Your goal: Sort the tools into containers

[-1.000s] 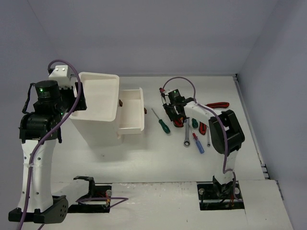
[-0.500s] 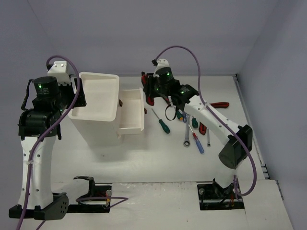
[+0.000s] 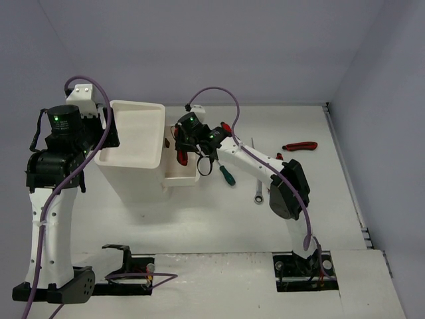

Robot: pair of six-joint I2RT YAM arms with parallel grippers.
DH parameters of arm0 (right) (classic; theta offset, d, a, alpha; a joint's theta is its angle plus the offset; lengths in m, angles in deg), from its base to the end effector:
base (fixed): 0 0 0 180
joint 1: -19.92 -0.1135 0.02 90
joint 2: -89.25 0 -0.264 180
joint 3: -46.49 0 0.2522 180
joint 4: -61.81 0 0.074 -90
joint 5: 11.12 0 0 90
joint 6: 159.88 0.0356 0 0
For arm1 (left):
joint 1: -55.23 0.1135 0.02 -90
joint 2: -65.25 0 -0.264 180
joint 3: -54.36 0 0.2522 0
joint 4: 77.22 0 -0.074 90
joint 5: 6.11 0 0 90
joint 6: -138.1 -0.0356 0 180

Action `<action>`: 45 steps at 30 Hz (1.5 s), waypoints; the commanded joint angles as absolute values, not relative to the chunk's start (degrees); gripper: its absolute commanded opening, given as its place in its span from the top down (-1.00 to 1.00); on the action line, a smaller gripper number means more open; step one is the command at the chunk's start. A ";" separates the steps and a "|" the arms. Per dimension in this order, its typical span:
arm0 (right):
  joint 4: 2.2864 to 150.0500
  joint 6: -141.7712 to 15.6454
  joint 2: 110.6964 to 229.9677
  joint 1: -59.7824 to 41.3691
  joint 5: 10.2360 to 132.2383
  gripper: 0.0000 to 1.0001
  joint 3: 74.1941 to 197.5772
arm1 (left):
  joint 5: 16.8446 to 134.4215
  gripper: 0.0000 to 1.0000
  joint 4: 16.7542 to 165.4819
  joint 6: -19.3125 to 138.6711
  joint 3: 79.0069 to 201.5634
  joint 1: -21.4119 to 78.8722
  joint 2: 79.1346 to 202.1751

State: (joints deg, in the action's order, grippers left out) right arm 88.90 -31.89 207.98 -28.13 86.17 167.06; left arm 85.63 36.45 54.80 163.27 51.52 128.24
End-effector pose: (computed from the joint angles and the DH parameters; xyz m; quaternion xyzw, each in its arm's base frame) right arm 0.3362 0.3672 0.3065 -0.0400 0.8426 0.3253 0.4273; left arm 0.1780 -0.0105 0.4917 -0.0301 0.8206 -0.0393 0.5694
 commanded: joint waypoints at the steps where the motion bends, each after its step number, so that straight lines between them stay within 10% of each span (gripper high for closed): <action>1: 85.33 -32.85 203.18 -27.56 90.25 0.03 168.44 | 86.52 -0.44 38.83 55.83 165.90 51.19 128.58; 20: 85.61 -69.87 203.61 -5.48 74.09 -0.48 164.03 | 86.25 -0.44 38.83 55.55 165.81 51.19 129.23; 45: 85.50 -78.40 230.23 -2.94 71.69 -0.30 175.21 | 88.03 -0.44 38.56 55.11 162.24 51.19 125.45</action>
